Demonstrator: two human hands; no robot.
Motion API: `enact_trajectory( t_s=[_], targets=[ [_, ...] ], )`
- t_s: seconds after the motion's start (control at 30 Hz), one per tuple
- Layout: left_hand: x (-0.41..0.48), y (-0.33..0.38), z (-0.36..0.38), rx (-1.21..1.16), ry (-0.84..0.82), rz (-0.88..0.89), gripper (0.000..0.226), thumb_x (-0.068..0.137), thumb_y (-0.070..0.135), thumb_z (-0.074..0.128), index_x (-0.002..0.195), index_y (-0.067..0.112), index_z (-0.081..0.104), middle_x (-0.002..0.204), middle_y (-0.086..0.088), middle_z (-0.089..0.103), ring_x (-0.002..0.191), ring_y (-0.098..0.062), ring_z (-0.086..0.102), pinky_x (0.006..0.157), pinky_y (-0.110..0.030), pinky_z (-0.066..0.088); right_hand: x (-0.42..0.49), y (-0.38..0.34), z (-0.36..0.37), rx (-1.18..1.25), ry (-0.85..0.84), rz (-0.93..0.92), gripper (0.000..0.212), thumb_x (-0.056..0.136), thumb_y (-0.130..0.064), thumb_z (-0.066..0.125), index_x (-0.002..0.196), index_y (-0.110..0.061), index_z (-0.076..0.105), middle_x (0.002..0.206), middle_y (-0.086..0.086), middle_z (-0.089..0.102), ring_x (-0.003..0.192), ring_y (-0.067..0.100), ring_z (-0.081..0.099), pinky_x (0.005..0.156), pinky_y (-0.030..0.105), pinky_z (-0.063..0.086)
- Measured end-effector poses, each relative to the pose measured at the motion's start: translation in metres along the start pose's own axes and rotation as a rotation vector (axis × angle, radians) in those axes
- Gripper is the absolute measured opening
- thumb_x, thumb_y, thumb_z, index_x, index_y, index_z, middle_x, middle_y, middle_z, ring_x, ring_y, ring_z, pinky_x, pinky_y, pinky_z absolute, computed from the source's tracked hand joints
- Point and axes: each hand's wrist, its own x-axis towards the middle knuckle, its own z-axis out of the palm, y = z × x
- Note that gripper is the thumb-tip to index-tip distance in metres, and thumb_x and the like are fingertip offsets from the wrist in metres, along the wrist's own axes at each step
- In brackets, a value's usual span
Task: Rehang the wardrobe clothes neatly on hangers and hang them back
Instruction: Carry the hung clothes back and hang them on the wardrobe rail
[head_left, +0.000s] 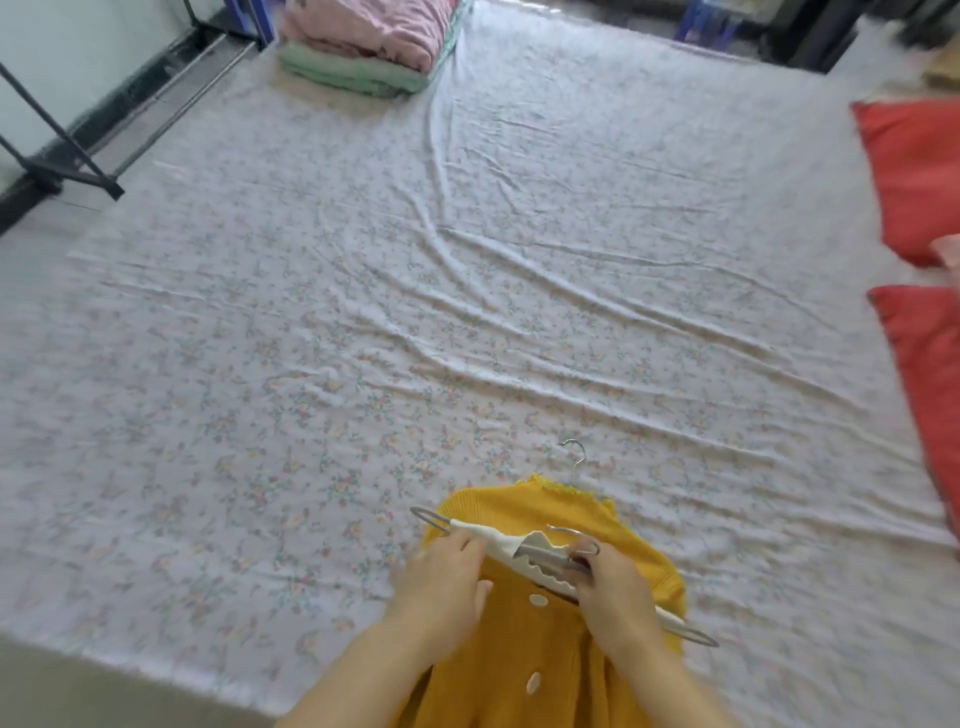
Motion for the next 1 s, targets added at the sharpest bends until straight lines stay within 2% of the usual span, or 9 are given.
enact_trajectory(
  t_s=[0.13, 0.23, 0.33, 0.4, 0.5, 0.63, 0.77, 0.9, 1.0],
  targets=[
    [-0.047, 0.013, -0.011, -0.034, 0.135, 0.15, 0.051, 0.092, 0.035, 0.046, 0.14, 0.033, 0.03, 0.132, 0.011, 0.038, 0.124, -0.011, 0.034, 0.104, -0.025, 0.028, -0.065, -0.042, -0.025, 0.131, 0.1, -0.053, 0.028, 0.083, -0.012, 0.063, 0.069, -0.033, 0.051, 0.066, -0.017, 0.057, 0.068, 0.0, 0.052, 0.059, 0.015, 0.038],
    [-0.083, 0.017, -0.027, 0.029, 0.297, 0.219, 0.047, 0.083, 0.034, 0.057, 0.129, 0.032, 0.047, 0.126, 0.009, 0.048, 0.125, -0.016, 0.041, 0.107, -0.037, 0.031, -0.099, -0.066, -0.041, 0.14, 0.167, -0.127, 0.038, 0.078, -0.011, 0.069, 0.061, -0.036, 0.045, 0.068, -0.028, 0.057, 0.069, -0.005, 0.05, 0.06, 0.014, 0.036],
    [-0.113, 0.021, -0.042, 0.013, 0.568, 0.331, 0.034, 0.07, 0.033, 0.063, 0.103, 0.031, 0.063, 0.096, 0.012, 0.065, 0.096, -0.01, 0.062, 0.09, -0.039, 0.049, -0.124, -0.085, -0.047, 0.12, 0.123, -0.209, 0.04, 0.076, -0.012, 0.071, 0.061, -0.039, 0.045, 0.071, -0.037, 0.054, 0.071, -0.01, 0.049, 0.061, 0.012, 0.035],
    [-0.132, 0.021, -0.046, -0.006, 0.628, 0.337, 0.033, 0.063, 0.029, 0.067, 0.096, 0.029, 0.067, 0.079, 0.014, 0.066, 0.073, -0.007, 0.064, 0.076, -0.032, 0.055, -0.136, -0.094, -0.044, 0.108, 0.079, -0.283, 0.036, 0.074, -0.011, 0.072, 0.063, -0.035, 0.048, 0.07, -0.039, 0.054, 0.069, -0.011, 0.049, 0.06, 0.012, 0.035],
    [-0.172, 0.02, -0.046, -0.072, 0.679, 0.211, 0.033, 0.066, 0.025, 0.068, 0.098, 0.029, 0.067, 0.07, 0.015, 0.066, 0.06, -0.01, 0.063, 0.058, -0.022, 0.054, -0.155, -0.11, -0.037, 0.112, 0.023, -0.381, 0.037, 0.075, -0.011, 0.073, 0.062, -0.035, 0.049, 0.06, -0.025, 0.057, 0.063, -0.005, 0.05, 0.058, 0.013, 0.034],
    [-0.236, 0.017, -0.031, -0.21, 0.846, 0.011, 0.033, 0.071, 0.02, 0.066, 0.102, 0.032, 0.066, 0.076, 0.012, 0.07, 0.069, -0.013, 0.067, 0.062, -0.029, 0.054, -0.184, -0.13, -0.018, 0.101, -0.043, -0.57, 0.031, 0.075, -0.014, 0.073, 0.066, -0.037, 0.054, 0.054, -0.018, 0.055, 0.067, -0.006, 0.051, 0.06, 0.009, 0.035],
    [-0.304, 0.013, -0.02, -0.259, 1.022, -0.239, 0.048, 0.07, 0.022, 0.066, 0.112, 0.038, 0.05, 0.077, 0.015, 0.069, 0.07, -0.006, 0.062, 0.066, -0.018, 0.045, -0.209, -0.155, 0.01, -0.022, -0.132, -0.859, 0.013, 0.083, -0.025, 0.066, 0.093, -0.033, 0.062, 0.077, -0.023, 0.053, 0.076, -0.001, 0.048, 0.067, 0.005, 0.034],
    [-0.38, -0.007, -0.028, -0.19, 1.18, -0.446, 0.042, 0.067, 0.024, 0.069, 0.107, 0.033, 0.057, 0.069, 0.013, 0.068, 0.059, -0.004, 0.061, 0.055, -0.017, 0.046, -0.243, -0.199, 0.044, -0.16, -0.167, -1.146, 0.031, 0.091, -0.035, 0.052, 0.121, -0.043, 0.047, 0.103, -0.019, 0.052, 0.093, 0.003, 0.053, 0.07, 0.007, 0.035],
    [-0.436, -0.028, -0.041, -0.113, 1.289, -0.555, 0.035, 0.065, 0.023, 0.071, 0.099, 0.029, 0.069, 0.065, 0.014, 0.065, 0.062, -0.003, 0.055, 0.054, -0.005, 0.038, -0.269, -0.244, 0.07, -0.19, -0.162, -1.365, 0.042, 0.095, -0.038, 0.043, 0.134, -0.048, 0.033, 0.111, -0.015, 0.052, 0.094, 0.008, 0.056, 0.072, 0.021, 0.046]
  ],
)
